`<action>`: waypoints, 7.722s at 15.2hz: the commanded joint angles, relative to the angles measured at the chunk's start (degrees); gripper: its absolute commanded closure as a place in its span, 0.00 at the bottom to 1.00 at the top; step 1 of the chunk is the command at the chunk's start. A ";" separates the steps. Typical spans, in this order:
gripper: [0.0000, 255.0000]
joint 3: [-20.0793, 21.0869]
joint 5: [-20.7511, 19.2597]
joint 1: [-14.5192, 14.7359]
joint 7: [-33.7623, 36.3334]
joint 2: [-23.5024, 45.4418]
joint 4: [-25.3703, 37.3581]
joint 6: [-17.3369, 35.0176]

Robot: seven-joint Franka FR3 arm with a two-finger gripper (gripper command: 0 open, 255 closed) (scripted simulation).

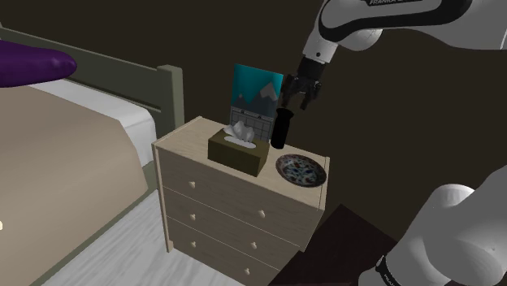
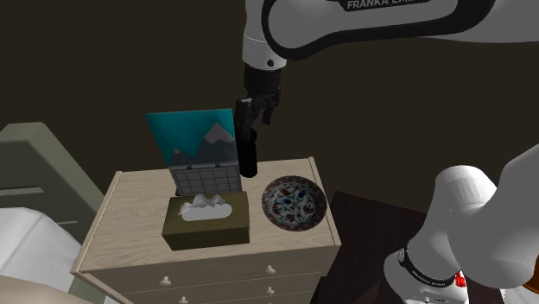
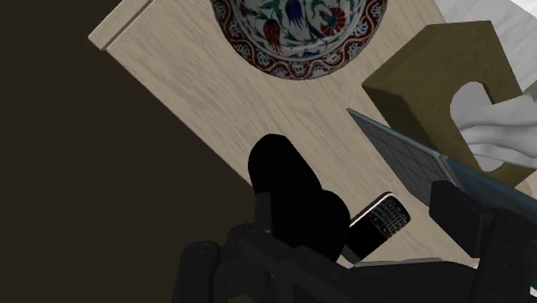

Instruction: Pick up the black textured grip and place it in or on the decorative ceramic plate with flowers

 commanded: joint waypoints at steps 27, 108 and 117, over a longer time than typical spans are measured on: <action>0.00 -7.15 0.79 5.58 0.68 6.58 1.03 1.90; 1.00 -3.42 -17.54 8.54 18.46 12.23 5.87 5.20; 1.00 -3.18 -17.24 8.66 17.47 11.80 12.29 -1.58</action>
